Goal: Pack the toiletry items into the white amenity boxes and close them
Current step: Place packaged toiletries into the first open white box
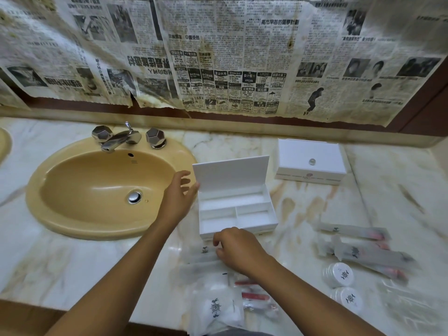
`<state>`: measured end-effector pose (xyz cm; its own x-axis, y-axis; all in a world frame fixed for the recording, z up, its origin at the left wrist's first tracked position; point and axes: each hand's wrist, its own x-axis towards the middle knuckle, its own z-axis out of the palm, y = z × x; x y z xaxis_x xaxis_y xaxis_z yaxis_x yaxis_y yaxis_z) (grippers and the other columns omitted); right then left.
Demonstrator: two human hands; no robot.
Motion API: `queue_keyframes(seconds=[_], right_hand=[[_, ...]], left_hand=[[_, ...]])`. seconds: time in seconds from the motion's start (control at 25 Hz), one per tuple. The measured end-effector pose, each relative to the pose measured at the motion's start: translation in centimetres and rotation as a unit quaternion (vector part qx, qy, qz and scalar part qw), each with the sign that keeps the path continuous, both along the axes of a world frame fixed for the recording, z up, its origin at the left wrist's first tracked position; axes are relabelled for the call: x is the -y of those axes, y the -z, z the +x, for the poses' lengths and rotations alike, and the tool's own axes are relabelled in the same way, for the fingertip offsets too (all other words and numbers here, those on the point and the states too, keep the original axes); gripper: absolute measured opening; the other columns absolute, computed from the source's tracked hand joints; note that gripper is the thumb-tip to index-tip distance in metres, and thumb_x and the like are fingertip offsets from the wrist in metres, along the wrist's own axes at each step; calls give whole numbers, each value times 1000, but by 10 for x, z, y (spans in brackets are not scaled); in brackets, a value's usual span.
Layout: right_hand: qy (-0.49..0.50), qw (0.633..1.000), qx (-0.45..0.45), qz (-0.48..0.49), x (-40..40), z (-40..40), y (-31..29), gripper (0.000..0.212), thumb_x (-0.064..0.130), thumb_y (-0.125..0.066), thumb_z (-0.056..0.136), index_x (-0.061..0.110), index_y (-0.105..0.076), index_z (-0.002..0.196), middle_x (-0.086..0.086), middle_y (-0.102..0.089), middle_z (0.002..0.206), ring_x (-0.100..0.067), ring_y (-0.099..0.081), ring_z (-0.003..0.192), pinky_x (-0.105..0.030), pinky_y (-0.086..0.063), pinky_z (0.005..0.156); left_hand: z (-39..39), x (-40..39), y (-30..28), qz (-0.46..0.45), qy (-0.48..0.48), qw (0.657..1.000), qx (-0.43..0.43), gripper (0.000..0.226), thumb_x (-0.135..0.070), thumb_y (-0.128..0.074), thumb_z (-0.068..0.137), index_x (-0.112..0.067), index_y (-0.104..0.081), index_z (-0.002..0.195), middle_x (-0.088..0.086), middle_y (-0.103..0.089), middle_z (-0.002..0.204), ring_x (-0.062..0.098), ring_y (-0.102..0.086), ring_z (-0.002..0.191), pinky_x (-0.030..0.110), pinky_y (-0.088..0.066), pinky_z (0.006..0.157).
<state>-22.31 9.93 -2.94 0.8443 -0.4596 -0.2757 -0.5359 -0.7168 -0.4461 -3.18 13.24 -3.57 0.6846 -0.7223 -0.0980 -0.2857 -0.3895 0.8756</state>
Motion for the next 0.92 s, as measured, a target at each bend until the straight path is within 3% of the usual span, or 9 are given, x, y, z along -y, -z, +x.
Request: queue_keyframes(seconds=[0.2,0.4,0.6,0.72,0.92], right_hand=[[-41,998,-45,-19,-10,-2,8,25,6,-56,82,13,-68,103,-9,-65,104,-31,-61,95,-35,-48,79],[-63,996,-49,-47,-17,-2,15,25,-1,-52,83,11,-69,97,-9,-58,101,-33,-59,88,-30,-37,67],[-61,996,-46,-51,-19,-1,7,22,-6,-52,78,11,-66,84,-8,-56,88,-31,-55,78,-30,-36,64],[-52,996,-45,-57,-17,0,-5,21,-7,-53,73,13,-58,73,-6,-51,74,-28,-48,69,-30,-33,56],[-27,996,-22,-80,-8,-1,-28,21,-4,-49,81,15,-58,82,-6,-56,81,-26,-48,71,-29,-32,58]], left_hand=[[-17,-33,20,25,53,998,-7,43,-17,-64,93,-19,-48,133,-3,-54,132,15,-56,119,26,-43,92],[-23,-41,23,65,133,989,-20,44,-19,-55,99,-29,-43,140,-3,-42,150,18,-49,134,25,-40,99],[-22,-41,22,91,148,985,-25,44,-20,-52,101,-30,-42,142,-2,-36,154,20,-48,134,26,-39,99],[-20,-41,24,83,147,985,-41,45,-19,-52,101,-31,-41,142,-3,-37,154,9,-42,135,30,-39,106],[-22,-43,25,57,152,983,-84,45,-15,-48,102,-34,-39,142,-17,-34,147,1,-30,141,32,-39,107]])
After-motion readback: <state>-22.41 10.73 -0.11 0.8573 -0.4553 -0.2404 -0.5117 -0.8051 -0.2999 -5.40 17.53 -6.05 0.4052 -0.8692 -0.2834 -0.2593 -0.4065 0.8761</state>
